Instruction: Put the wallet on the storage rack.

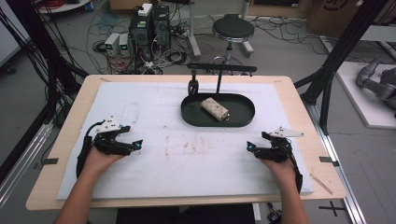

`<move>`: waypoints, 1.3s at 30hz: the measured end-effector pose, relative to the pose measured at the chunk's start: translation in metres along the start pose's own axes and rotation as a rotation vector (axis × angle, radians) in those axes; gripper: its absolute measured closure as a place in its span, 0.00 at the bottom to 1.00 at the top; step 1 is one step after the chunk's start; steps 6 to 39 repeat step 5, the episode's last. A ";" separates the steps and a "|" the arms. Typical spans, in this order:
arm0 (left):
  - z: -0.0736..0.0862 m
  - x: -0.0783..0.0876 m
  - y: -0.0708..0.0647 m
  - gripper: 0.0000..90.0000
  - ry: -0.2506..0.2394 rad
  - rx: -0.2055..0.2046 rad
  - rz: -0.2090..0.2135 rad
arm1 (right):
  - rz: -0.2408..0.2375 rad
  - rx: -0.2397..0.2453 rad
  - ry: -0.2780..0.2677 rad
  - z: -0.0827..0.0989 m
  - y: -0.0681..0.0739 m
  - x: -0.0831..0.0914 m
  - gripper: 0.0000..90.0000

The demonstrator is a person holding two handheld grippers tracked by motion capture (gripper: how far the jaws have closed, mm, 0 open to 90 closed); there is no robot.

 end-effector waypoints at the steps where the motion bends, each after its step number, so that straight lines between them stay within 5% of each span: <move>1: 0.000 0.000 0.000 0.19 0.002 -0.002 -0.001 | 0.000 0.002 0.001 0.000 0.000 0.000 0.20; 39: -0.001 0.001 0.001 0.19 -0.005 0.003 -0.004 | -0.002 0.003 -0.005 -0.001 0.001 0.000 0.20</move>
Point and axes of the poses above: each handheld gripper's, and its own axes: x roughly backward along the jaws, z roughly out of its underside, y roughly to its left, the point moved 9 cm from there along -x, roughly forward along the jaws, and after that the axes turned 15 degrees about -y, right-handed, at the moved point
